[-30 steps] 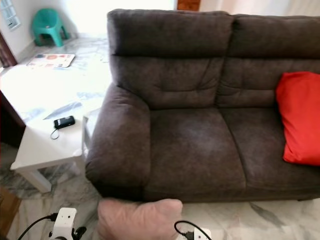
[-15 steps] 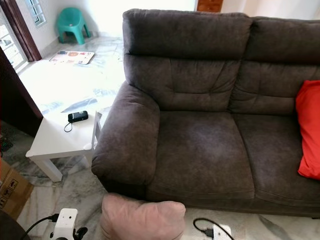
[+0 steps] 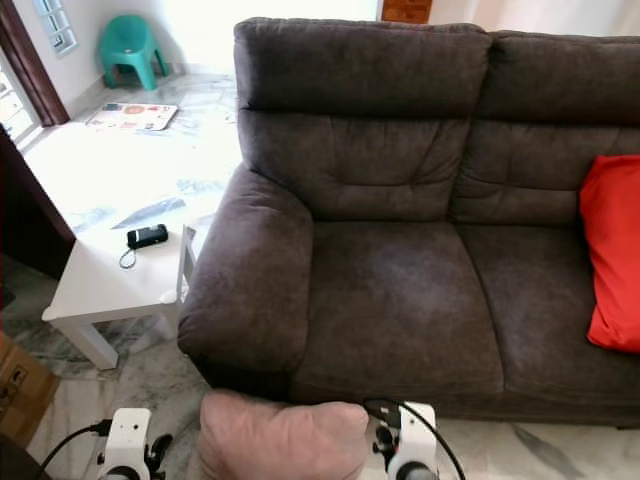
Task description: Move the pillow to the sofa from floor
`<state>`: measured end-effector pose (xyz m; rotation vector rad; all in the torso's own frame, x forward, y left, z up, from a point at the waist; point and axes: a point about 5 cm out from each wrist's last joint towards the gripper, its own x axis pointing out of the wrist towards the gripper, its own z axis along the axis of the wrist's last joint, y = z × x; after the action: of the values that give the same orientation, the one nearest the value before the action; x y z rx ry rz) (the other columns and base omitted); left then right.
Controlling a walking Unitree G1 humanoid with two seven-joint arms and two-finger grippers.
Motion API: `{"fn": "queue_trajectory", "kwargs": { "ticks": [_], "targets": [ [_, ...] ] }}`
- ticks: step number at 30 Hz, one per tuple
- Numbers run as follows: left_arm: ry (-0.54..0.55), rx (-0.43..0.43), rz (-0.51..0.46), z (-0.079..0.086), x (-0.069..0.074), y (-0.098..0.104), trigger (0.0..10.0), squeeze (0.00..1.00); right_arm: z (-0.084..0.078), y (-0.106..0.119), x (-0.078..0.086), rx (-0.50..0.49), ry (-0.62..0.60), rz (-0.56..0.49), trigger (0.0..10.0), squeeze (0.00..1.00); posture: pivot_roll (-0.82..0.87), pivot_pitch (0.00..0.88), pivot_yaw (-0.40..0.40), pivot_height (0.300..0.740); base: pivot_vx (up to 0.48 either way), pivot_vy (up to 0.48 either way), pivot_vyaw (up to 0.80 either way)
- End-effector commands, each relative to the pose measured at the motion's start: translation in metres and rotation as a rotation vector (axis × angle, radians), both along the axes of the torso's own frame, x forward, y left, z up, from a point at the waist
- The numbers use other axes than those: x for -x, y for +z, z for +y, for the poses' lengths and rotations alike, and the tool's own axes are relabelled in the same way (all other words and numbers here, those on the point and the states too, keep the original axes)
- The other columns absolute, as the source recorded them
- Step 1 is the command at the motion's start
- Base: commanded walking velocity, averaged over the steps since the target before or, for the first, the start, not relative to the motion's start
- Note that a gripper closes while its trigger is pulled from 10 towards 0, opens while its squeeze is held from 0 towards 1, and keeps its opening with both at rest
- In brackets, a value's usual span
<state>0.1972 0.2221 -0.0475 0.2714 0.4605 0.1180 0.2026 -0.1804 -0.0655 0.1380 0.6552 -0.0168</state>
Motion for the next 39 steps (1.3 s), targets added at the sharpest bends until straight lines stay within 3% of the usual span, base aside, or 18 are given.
{"fn": "queue_trajectory", "kwargs": {
  "ticks": [1,2,3,5,9,15,22,39],
  "targets": [
    [-0.161,-0.22,-0.43,-0.001,-0.033,0.055,10.0,0.0,-0.011,0.009,-0.008,0.002,-0.031,-0.078,10.0,0.0,0.07,0.0,-0.054,0.74,0.0,0.0,0.0],
    [-0.161,-0.22,-0.43,-0.001,-0.033,0.055,10.0,0.0,-0.011,0.009,-0.008,0.002,-0.031,-0.078,10.0,0.0,0.07,0.0,-0.054,0.74,0.0,0.0,0.0],
    [-0.027,-0.091,-0.286,0.01,-0.051,0.055,10.0,0.0,-0.015,0.017,-0.015,-0.001,-0.034,-0.145,10.0,0.0,0.07,0.0,-0.056,0.74,0.0,0.0,0.0],
    [-0.009,0.066,-0.337,0.008,-0.064,0.071,10.0,0.0,-0.019,0.025,-0.022,-0.005,-0.039,-0.212,10.0,0.0,0.07,0.0,-0.056,0.74,0.0,0.0,0.0],
    [-0.086,0.04,-0.526,-0.003,-0.072,0.109,10.0,0.0,-0.017,0.064,-0.046,0.025,-0.03,-0.454,10.0,0.0,0.08,0.0,-0.058,0.74,0.0,0.0,0.0],
    [-0.128,0.054,-0.577,-0.02,-0.082,0.121,10.0,0.0,0.001,0.098,-0.063,0.013,-0.022,-0.609,10.0,0.0,0.07,0.0,-0.058,0.74,0.0,0.0,0.0],
    [-0.162,0.1,-0.536,-0.028,-0.084,0.123,10.0,0.0,0.011,0.108,-0.065,-0.007,-0.026,-0.633,10.0,0.0,0.06,0.0,-0.053,0.74,0.0,0.0,0.0],
    [-0.154,0.112,-0.521,-0.029,-0.085,0.125,10.0,0.0,0.01,0.111,-0.065,-0.01,-0.007,-0.584,10.0,0.0,0.07,0.0,-0.057,0.74,0.0,0.0,0.0]
  ]
}}
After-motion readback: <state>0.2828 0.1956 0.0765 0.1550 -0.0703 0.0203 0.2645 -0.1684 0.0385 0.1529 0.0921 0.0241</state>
